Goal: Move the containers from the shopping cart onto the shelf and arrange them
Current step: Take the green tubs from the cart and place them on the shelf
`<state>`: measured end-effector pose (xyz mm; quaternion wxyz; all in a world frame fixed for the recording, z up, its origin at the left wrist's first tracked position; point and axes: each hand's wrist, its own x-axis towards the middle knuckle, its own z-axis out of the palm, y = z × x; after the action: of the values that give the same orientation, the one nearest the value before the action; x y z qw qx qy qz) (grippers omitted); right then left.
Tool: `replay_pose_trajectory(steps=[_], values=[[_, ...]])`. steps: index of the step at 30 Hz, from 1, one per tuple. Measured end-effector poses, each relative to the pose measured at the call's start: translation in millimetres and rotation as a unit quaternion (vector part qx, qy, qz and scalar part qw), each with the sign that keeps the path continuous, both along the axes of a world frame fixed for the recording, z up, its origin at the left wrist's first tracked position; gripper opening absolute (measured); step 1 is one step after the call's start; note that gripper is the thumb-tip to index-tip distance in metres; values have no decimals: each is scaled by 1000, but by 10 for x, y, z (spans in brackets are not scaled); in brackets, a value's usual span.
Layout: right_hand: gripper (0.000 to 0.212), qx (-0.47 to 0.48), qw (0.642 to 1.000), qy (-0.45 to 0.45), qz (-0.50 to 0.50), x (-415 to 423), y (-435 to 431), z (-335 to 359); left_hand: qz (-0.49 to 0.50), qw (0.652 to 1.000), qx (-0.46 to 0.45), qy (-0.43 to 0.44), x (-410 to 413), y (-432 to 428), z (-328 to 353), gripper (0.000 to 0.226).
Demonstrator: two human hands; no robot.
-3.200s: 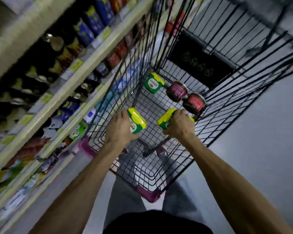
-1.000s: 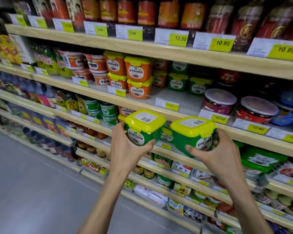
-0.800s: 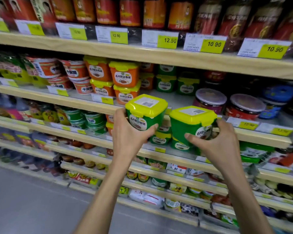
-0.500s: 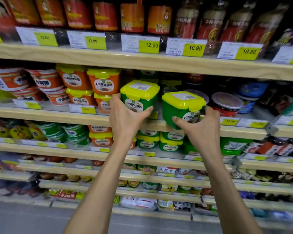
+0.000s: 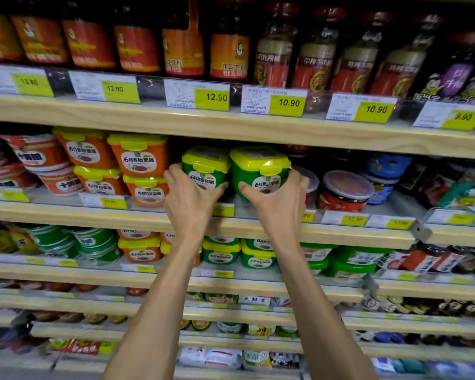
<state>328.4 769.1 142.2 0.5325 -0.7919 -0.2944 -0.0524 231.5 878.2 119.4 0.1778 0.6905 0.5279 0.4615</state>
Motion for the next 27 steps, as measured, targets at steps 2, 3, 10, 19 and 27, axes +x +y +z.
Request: replay_pose_trajectory(steps=[2,3,10,19,27], values=[[92,2,1000,-5,0,-3,17,-5,12,1000,-7,18,20,8,-29,94],[92,4,1000,-5,0,-1,18,-9,16,1000,-7,27,25,12,-44,94],[88,-6,1000,-24,-5,37,-89,10,46,995,9,92,62,17,-55,93],[87,-8,999,-32,-3,52,-143,-23,18,993,-35,110,39,80,-81,81],[86,2,999,-28,-16,6,-63,-91,-30,989,-29,140,-316,-56,11,60]])
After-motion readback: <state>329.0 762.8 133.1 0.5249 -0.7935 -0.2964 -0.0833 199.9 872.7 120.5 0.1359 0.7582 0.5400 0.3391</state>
